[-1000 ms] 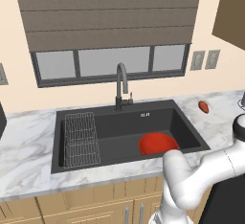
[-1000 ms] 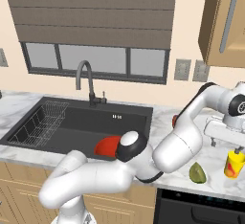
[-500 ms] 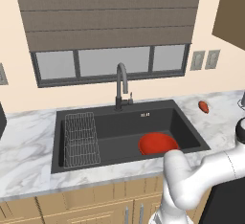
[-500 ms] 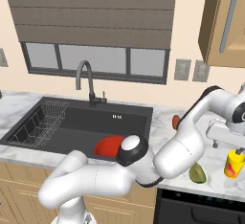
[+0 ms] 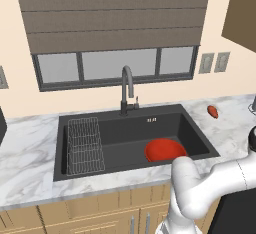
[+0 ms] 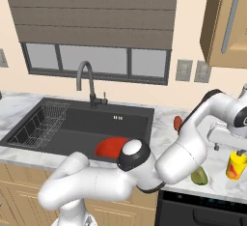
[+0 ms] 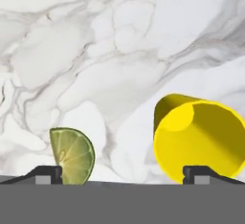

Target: Remove the sweet potato and lemon wedge from the sink. Then move the bowl and cup from the counter to the sink for washing.

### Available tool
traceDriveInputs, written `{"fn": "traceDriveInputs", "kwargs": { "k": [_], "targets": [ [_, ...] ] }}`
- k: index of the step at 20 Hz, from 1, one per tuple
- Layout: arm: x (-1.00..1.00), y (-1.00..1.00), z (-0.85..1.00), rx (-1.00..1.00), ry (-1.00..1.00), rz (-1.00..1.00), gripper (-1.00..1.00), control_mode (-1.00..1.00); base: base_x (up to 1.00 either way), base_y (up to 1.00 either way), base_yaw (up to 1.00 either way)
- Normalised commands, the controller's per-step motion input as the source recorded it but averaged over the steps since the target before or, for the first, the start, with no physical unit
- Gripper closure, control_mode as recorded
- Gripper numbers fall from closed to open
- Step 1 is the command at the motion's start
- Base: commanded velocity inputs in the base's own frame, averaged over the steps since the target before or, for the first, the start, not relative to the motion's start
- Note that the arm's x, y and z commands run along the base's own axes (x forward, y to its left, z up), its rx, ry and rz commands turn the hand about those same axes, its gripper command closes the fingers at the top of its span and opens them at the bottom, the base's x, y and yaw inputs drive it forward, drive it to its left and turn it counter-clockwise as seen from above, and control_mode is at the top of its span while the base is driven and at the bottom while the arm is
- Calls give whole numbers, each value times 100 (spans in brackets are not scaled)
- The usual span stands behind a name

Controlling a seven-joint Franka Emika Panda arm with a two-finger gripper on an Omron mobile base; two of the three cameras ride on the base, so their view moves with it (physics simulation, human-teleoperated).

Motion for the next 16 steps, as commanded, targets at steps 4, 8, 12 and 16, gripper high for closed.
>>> {"fn": "traceDriveInputs", "kwargs": {
  "k": [4, 8, 12, 16],
  "targets": [
    [1, -8, -7, 0, -2, 4, -100, -100, 0, 0, 0],
    [0, -13, -8, 0, -3, 3, -100, -100, 0, 0, 0],
    [0, -15, -7, 0, -4, 2, -100, -100, 0, 0, 0],
    [3, -5, -7, 0, -6, 3, -100, -100, 0, 0, 0]
  ]
}}
